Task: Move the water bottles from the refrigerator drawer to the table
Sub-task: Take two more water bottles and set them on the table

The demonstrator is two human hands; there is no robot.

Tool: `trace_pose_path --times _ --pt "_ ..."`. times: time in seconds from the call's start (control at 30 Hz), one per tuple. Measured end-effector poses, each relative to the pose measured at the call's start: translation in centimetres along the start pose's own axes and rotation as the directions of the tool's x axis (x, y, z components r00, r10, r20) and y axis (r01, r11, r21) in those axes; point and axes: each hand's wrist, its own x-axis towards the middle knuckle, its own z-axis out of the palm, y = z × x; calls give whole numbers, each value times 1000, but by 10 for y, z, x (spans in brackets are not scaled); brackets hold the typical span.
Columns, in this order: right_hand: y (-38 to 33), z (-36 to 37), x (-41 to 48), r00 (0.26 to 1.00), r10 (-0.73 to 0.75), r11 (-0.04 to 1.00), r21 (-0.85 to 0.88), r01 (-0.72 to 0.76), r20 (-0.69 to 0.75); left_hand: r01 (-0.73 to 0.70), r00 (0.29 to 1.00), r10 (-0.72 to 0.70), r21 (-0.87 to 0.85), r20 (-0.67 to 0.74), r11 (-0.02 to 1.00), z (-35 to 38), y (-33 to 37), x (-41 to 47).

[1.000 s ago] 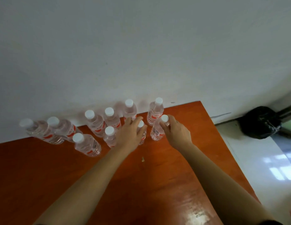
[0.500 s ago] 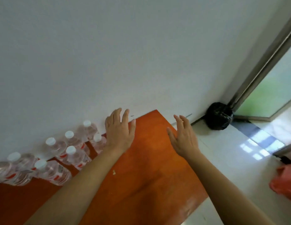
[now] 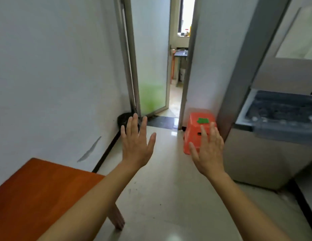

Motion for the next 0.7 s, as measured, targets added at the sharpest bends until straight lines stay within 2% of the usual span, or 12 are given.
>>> trace_pose_path --times 0.13,0.2,0.37,0.57,0.7 --pt "105 -37 0 988 151 987 -50 -152 -31 -225 974 226 -53 20 973 47 111 30" --pt "149 -45 2 973 226 971 -66 -229 -50 -287 955 291 -83 50 954 74 153 44" --pt "240 -40 13 931 362 919 -151 -363 -34 -358 914 378 -147 145 922 152 237 84" --pt "338 -49 79 881 470 841 -274 -466 -54 -386 881 426 -206 205 899 232 335 164" --pt "397 -66 125 847 527 796 -307 -522 -75 -459 818 523 -278 239 844 264 399 219"
